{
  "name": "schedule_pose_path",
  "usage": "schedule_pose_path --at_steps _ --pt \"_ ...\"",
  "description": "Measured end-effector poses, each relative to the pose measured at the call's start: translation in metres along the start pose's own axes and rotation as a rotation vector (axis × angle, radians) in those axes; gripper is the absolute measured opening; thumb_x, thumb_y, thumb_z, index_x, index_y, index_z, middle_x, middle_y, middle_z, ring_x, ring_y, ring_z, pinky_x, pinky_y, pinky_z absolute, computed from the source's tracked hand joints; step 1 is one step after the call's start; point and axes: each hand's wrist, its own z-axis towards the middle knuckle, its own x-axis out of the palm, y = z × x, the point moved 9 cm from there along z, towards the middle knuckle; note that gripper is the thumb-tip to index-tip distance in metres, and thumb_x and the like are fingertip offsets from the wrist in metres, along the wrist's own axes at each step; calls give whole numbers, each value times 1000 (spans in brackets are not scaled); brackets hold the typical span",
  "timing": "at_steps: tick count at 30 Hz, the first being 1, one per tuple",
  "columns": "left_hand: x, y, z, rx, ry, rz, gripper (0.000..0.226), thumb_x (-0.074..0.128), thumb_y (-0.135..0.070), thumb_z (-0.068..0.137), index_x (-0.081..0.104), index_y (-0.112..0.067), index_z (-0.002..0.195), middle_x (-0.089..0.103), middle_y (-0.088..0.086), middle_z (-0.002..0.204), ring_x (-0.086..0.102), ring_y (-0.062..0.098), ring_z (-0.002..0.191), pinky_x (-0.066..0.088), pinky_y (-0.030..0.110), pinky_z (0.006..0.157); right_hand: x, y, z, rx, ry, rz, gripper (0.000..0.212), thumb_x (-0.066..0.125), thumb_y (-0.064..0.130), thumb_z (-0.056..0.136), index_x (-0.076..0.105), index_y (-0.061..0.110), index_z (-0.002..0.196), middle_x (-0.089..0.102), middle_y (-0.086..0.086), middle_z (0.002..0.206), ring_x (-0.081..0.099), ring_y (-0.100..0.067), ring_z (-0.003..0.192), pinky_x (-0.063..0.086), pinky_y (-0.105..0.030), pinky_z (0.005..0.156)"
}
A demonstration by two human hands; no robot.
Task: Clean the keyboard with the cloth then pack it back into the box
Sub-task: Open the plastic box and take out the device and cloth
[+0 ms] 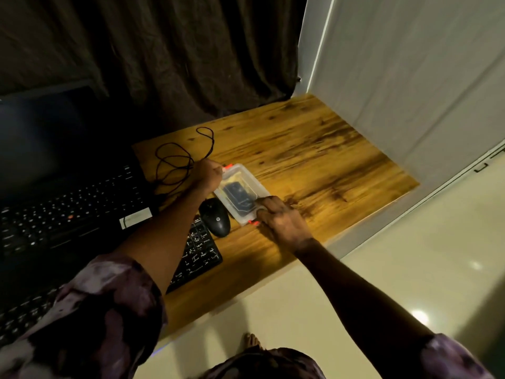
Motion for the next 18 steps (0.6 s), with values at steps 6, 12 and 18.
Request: schedule_pose_path --at_steps 6,12,18 --pt "2 8 3 -108 15 -151 24 59 -13 95 73 0 110 72 16 106 59 15 84 40 23 69 10 -3 -8 -1 36 -34 28 68 37 86 68 18 106 57 -10 131 47 -30 124 51 -43 96" --pt "6 21 12 -155 5 -250 20 61 -14 95 74 -2 105 71 10 97 61 18 86 47 26 75 4 -9 6 188 71 85 61 50 69 88 54 18 121 51 -6 133 44 -25 127 42 -46 106" --pt "20 43 18 -279 99 -334 20 64 -15 95 72 0 105 64 12 88 61 21 84 49 32 74 38 -7 19 280 295 74 89 47 79 80 34 20 146 25 -8 159 11 -31 150 24 -58 116"
